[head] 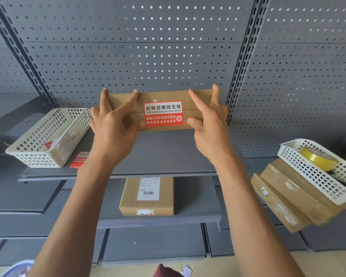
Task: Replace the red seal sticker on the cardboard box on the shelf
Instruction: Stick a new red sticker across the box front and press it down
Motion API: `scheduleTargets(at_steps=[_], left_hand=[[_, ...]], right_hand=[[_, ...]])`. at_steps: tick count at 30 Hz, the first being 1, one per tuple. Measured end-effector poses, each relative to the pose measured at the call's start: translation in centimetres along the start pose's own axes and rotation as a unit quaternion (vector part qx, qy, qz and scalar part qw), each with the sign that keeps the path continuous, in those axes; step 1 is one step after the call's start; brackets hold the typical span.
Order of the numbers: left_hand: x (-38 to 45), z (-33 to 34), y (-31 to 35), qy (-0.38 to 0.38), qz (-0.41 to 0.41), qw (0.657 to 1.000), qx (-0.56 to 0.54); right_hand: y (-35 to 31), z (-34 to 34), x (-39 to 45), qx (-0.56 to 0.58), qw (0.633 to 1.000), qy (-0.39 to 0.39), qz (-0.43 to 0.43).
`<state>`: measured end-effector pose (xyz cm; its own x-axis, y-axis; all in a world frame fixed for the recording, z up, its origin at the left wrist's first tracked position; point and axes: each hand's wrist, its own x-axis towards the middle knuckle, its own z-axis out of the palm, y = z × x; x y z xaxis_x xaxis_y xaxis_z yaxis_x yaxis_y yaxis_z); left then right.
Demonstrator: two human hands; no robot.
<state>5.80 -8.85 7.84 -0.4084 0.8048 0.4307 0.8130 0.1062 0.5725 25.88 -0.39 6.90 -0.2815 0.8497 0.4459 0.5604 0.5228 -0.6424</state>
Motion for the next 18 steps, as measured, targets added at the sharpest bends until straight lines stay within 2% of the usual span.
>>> scheduleTargets(at_steps=[4,10,18], left_hand=[[0.0,-0.4,0.4,0.004,-0.020,1.000,-0.012],[-0.8,0.7,1.1,0.022,-0.033,0.999,0.023],[-1.0,0.9,0.7,0.009,-0.022,1.000,0.020]], right_hand=[[-0.6,0.4,-0.5,0.020,1.000,-0.007,0.007],[-1.1,1.8,-0.6,0.045,0.998,0.021,0.034],[-0.5,2.0,-0.8,0.052,0.997,0.028,0.041]])
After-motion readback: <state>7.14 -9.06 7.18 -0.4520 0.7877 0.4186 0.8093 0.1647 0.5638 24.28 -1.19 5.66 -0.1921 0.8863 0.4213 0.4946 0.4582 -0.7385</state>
